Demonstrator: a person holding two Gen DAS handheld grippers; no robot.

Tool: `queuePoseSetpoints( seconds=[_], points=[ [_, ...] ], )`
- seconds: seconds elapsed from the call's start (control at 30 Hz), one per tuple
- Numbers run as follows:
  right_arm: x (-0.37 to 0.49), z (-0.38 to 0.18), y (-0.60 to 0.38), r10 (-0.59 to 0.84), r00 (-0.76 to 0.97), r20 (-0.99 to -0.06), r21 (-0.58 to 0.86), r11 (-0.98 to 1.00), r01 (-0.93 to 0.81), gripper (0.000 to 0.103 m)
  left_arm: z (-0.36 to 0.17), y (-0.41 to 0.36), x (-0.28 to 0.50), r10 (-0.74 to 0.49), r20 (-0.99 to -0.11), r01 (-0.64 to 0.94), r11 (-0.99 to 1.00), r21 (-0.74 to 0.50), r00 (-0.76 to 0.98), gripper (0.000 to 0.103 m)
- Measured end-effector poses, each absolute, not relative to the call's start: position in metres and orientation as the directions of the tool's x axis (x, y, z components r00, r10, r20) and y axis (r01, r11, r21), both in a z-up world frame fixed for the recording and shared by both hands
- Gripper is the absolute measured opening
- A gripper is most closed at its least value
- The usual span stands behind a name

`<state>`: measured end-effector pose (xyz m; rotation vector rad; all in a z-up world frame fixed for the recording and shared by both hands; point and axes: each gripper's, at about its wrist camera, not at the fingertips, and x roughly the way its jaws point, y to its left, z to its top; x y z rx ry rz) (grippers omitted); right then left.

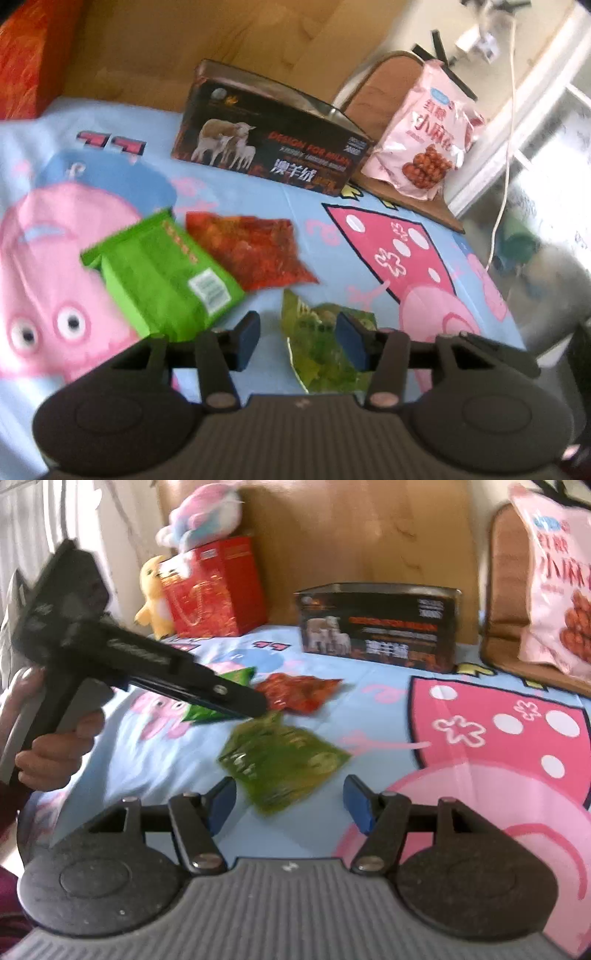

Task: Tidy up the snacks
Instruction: 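Grasp the green leaf-print packet with the left gripper, then lower the leaf-print packet into the black tin box and release it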

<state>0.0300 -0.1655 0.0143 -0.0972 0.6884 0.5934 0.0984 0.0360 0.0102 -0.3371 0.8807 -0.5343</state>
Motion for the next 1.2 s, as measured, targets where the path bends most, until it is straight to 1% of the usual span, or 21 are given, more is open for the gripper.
queuePoseSetpoints(
  seconds=[0.07,0.13,0.17,0.2,0.23,0.27,0.33,0.4,0.5,0.6,0.67,0.8,0.9,0.93,0.97,1.0,1.07,1.2],
  points=[
    [0.027,0.013,-0.156,0.448,0.636,-0.628,0.043,0.836,-0.547,0.067,0.010,0.038,0.095,-0.581,-0.626,0.291,0.809,-0.510,0.520,0.056],
    [0.023,0.012,-0.150,0.425,0.653,-0.627,-0.004,0.836,-0.548,0.067,0.009,0.033,0.093,-0.597,-0.619,0.286,0.797,-0.532,0.511,0.053],
    [0.022,0.011,-0.149,0.420,0.658,-0.625,-0.016,0.836,-0.549,0.067,0.008,0.029,0.094,-0.607,-0.619,0.291,0.790,-0.540,0.498,0.049],
    [0.022,0.011,-0.150,0.420,0.658,-0.624,-0.016,0.836,-0.549,0.067,0.008,0.024,0.093,-0.611,-0.623,0.293,0.787,-0.542,0.489,0.037],
    [0.023,0.011,-0.152,0.423,0.657,-0.624,-0.009,0.837,-0.547,0.067,0.008,0.019,0.093,-0.615,-0.629,0.300,0.786,-0.541,0.476,0.030],
    [0.024,0.010,-0.153,0.424,0.657,-0.623,-0.006,0.838,-0.546,0.067,0.006,0.014,0.092,-0.610,-0.637,0.299,0.790,-0.535,0.471,0.026],
    [0.024,0.008,-0.152,0.416,0.666,-0.619,-0.012,0.842,-0.539,0.067,0.007,0.010,0.090,-0.598,-0.635,0.296,0.799,-0.524,0.489,0.024],
    [0.024,0.008,-0.152,0.414,0.670,-0.616,-0.011,0.846,-0.534,0.067,0.008,0.010,0.090,-0.605,-0.624,0.287,0.791,-0.540,0.495,0.020],
    [0.024,0.008,-0.153,0.414,0.673,-0.613,-0.001,0.851,-0.525,0.066,0.010,0.016,0.091,-0.633,-0.600,0.271,0.765,-0.585,0.490,0.017],
    [0.024,0.009,-0.156,0.403,0.686,-0.606,0.010,0.866,-0.500,0.066,0.015,0.019,0.091,-0.655,-0.580,0.268,0.742,-0.615,0.484,0.017],
    [0.029,0.010,-0.162,0.395,0.691,-0.605,0.043,0.883,-0.467,0.067,0.017,0.021,0.091,-0.671,-0.564,0.270,0.726,-0.633,0.481,0.016],
    [0.037,0.012,-0.172,0.439,0.664,-0.605,0.137,0.879,-0.457,0.068,0.021,0.023,0.091,-0.701,-0.531,0.290,0.695,-0.658,0.476,0.016],
    [0.037,0.012,-0.169,0.447,0.658,-0.606,0.133,0.873,-0.470,0.069,0.026,0.026,0.092,-0.720,-0.506,0.298,0.673,-0.677,0.475,0.015],
    [0.038,0.013,-0.170,0.452,0.656,-0.604,0.134,0.869,-0.476,0.067,0.028,0.027,0.092,-0.719,-0.503,0.299,0.673,-0.677,0.480,0.015],
    [0.038,0.014,-0.170,0.453,0.659,-0.601,0.136,0.870,-0.474,0.060,0.030,0.028,0.094,-0.720,-0.499,0.304,0.672,-0.675,0.483,0.015],
    [0.040,0.015,-0.171,0.453,0.660,-0.599,0.138,0.871,-0.472,0.050,0.033,0.029,0.097,-0.722,-0.494,0.310,0.670,-0.675,0.485,0.015],
    [0.047,0.018,-0.172,0.460,0.664,-0.589,0.151,0.870,-0.468,0.041,0.040,0.029,0.104,-0.720,-0.487,0.322,0.672,-0.667,0.495,0.015],
    [0.062,0.033,-0.170,0.438,0.720,-0.538,0.119,0.885,-0.449,0.038,0.063,0.029,0.123,-0.713,-0.454,0.360,0.678,-0.641,0.534,0.015]
  ],
)
